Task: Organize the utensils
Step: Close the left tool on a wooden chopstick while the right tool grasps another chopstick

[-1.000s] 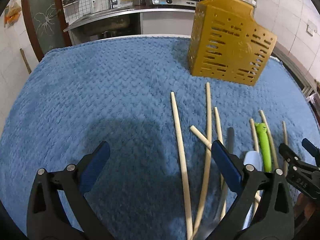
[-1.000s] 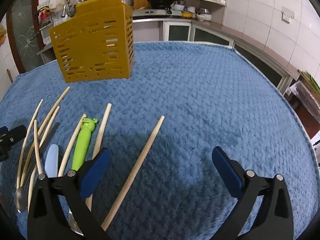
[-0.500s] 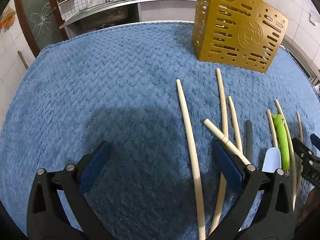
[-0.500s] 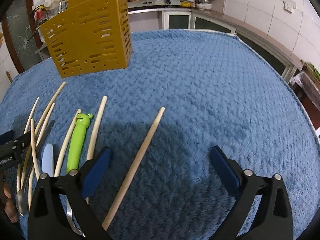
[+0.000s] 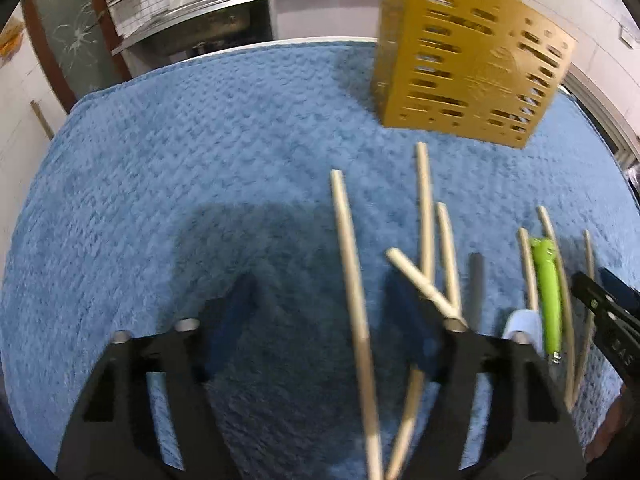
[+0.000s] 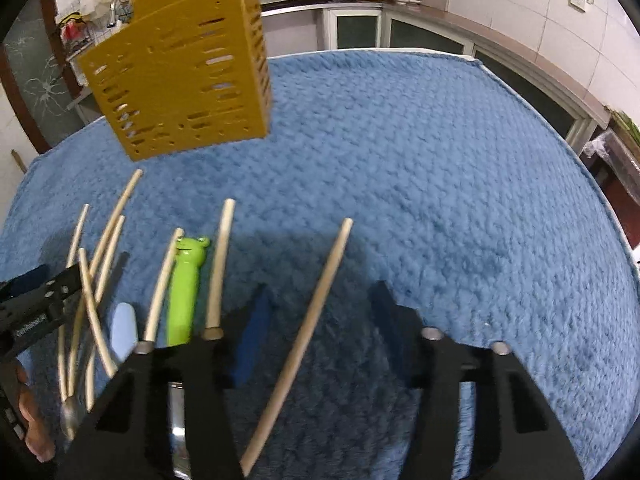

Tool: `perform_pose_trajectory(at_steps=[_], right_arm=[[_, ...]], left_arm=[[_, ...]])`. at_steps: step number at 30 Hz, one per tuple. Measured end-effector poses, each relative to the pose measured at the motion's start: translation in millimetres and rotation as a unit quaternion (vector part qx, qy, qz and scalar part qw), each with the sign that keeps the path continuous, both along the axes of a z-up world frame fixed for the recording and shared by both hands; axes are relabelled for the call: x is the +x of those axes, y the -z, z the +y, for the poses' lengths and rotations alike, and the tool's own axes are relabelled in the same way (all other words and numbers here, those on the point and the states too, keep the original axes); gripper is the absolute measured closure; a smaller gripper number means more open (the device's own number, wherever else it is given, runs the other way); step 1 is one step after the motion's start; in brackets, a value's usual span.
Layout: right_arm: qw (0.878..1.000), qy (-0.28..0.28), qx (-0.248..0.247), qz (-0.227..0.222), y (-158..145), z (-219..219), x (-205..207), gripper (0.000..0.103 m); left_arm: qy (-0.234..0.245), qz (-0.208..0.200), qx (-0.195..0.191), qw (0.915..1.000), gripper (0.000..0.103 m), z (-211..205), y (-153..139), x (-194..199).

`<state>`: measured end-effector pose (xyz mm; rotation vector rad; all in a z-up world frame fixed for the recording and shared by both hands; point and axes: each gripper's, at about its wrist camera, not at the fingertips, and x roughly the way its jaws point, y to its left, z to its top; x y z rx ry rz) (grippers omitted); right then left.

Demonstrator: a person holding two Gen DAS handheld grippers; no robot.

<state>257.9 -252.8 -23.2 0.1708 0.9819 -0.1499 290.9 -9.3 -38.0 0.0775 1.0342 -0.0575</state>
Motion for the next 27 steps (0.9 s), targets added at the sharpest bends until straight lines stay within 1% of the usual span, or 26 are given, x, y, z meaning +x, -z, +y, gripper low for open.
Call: perform_pose_trajectory(at_steps=[1, 2, 3, 4, 6, 7, 10, 14, 15, 16, 17, 18, 21, 22, 27], right_arm=[[1.0, -0.004, 0.005, 0.0, -1, 0, 0, 0.068], [1.0, -0.005, 0.005, 0.001, -1, -1, 0, 0.071], [1.0, -0.007, 0.004, 0.002, -2, 1, -1, 0.076], [1.0, -0.008, 0.007, 0.002, -3, 0, -1, 0.083], [1.0, -0.012, 0.02, 0.004, -3, 0, -2, 0.086], [1.0, -0.014, 0.02, 0.004, -2, -1, -3, 0.087], [1.0, -0.017, 0.013, 0.007, -1, 0, 2, 0.087], [1.0, -0.018, 0.009, 0.011, -1, 2, 10, 0.087], [1.0, -0.02, 0.006, 0.012, -1, 3, 12, 0.088], [1.0, -0.021, 0.006, 0.011, -1, 3, 12, 0.089], [1.0, -0.025, 0.007, 0.011, -1, 4, 16, 0.09], [0.999, -0.028, 0.011, 0.012, -1, 2, 17, 0.09], [0.999, -0.041, 0.018, 0.016, -2, 3, 21, 0.093], [0.998, -0.049, 0.019, 0.015, -3, 5, 21, 0.097], [0.997, -0.067, 0.017, 0.025, -2, 11, 21, 0.097]], left_arm=[[0.003, -0.002, 0.002, 1.0, 0.053, -3, 0, -2], [0.012, -0.001, 0.001, 0.9999, 0.056, -6, -1, -3], [0.013, -0.002, 0.005, 0.9999, 0.061, -8, -2, -4], [0.018, 0.0, 0.006, 0.9998, 0.07, -9, -2, -5], [0.017, 0.003, 0.007, 0.9998, 0.075, -9, -3, -4], [0.014, 0.004, 0.007, 0.9999, 0.078, -8, -3, -4], [0.006, 0.01, -0.008, 0.9999, 0.078, -3, -2, 3], [0.003, 0.018, -0.006, 0.9998, 0.079, -4, -2, 10], [0.005, 0.018, -0.001, 0.9998, 0.081, -6, -2, 11], [0.007, 0.018, 0.0, 0.9998, 0.085, -7, -2, 13], [0.006, 0.019, -0.001, 0.9998, 0.087, -6, -2, 14], [0.004, 0.019, -0.002, 0.9998, 0.091, -6, -2, 15], [0.004, 0.016, -0.009, 0.9998, 0.096, -5, -4, 12], [0.004, 0.015, -0.014, 0.9998, 0.097, -2, -5, 11], [0.011, 0.019, -0.011, 0.9997, 0.097, -3, -4, 10]])
